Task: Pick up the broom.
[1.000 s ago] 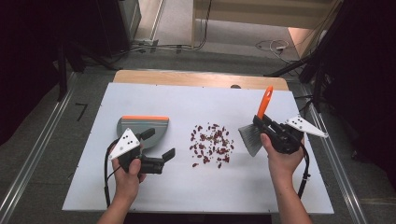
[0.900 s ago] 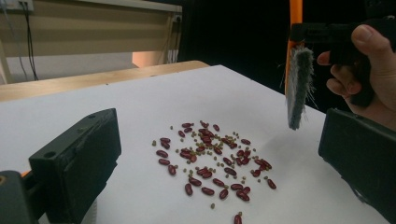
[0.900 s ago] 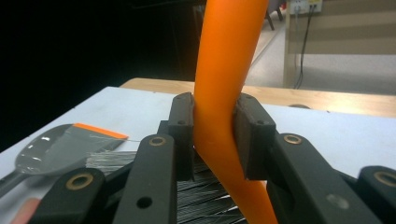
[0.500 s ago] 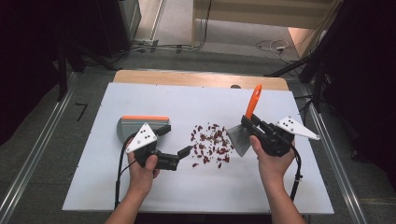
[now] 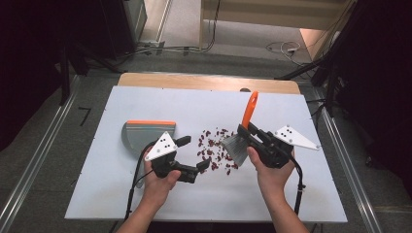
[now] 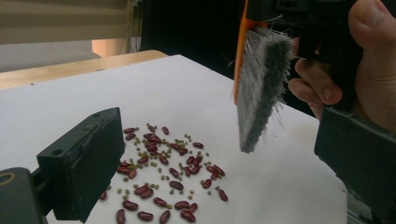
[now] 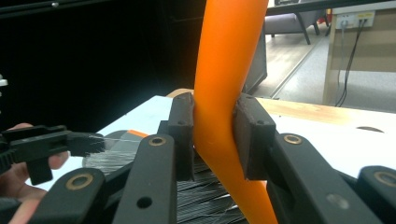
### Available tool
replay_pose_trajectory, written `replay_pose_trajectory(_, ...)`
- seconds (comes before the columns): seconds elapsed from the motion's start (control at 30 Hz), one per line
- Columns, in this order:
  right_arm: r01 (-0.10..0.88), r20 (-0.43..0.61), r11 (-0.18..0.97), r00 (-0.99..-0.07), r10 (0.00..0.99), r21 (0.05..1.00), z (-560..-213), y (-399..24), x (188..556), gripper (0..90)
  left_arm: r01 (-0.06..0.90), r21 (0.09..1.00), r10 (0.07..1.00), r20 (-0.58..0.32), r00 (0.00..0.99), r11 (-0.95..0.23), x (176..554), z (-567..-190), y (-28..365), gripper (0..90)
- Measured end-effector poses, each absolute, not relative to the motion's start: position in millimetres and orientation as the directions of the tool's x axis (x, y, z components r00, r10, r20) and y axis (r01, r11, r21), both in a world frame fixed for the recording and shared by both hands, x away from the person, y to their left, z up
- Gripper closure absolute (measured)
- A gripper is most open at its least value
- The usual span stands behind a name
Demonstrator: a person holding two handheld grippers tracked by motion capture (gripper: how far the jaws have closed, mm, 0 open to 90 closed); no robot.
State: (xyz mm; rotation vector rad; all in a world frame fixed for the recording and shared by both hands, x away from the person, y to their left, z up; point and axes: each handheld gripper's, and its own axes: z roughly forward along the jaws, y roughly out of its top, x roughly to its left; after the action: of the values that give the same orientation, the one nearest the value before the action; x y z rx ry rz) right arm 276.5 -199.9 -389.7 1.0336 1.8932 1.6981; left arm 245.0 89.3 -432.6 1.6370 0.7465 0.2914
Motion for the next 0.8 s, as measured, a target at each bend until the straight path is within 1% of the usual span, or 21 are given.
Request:
replay_pose_trajectory(0.17,0.250,0.169,0.004,-0.664,0.729,0.968,-389.9,-188.3,269.8,69.1,0.315,0.948,0.609,-0.219,0.763,-0.054,241.8,-432.5,80.1,5.8)
replay_pose_trajectory(0.27,0.239,0.160,0.008,-0.676,0.719,0.971,-389.9,-181.2,265.3,69.0,0.329,0.943,0.604,-0.231,0.763,-0.055,240.4,-433.1,73.3,10.6)
replay_pose_trajectory(0.3,0.239,0.160,0.008,-0.676,0.719,0.971,-389.9,-181.2,265.3,69.0,0.332,0.941,0.605,-0.229,0.763,-0.062,240.1,-433.1,71.9,10.6)
replay_pose_trajectory(0.33,0.240,0.160,0.012,-0.682,0.713,0.971,-390.4,-176.9,262.7,69.0,0.336,0.940,0.604,-0.232,0.763,-0.064,239.6,-433.5,69.8,15.1)
replay_pose_trajectory(0.43,0.241,0.159,0.017,-0.690,0.706,0.970,-391.1,-172.2,259.8,69.0,0.348,0.934,0.597,-0.232,0.768,-0.085,239.0,-435.5,63.8,20.6)
replay_pose_trajectory(0.57,0.232,0.148,0.030,-0.710,0.689,0.972,-392.4,-162.4,254.1,69.0,0.363,0.926,0.579,-0.239,0.780,-0.106,237.1,-438.3,55.6,26.3)
replay_pose_trajectory(0.67,0.230,0.145,0.035,-0.718,0.681,0.973,-393.3,-157.8,251.2,69.0,0.368,0.923,0.582,-0.240,0.777,-0.110,236.6,-439.1,53.0,30.7)
replay_pose_trajectory(0.77,0.228,0.141,0.042,-0.727,0.672,0.973,-393.9,-153.9,248.6,69.0,0.388,0.914,0.608,-0.243,0.756,-0.117,237.3,-441.0,50.7,41.7)
replay_pose_trajectory(0.8,0.228,0.141,0.042,-0.727,0.672,0.973,-393.9,-153.9,248.6,69.0,0.388,0.914,0.608,-0.243,0.756,-0.117,237.3,-441.0,50.7,46.9)
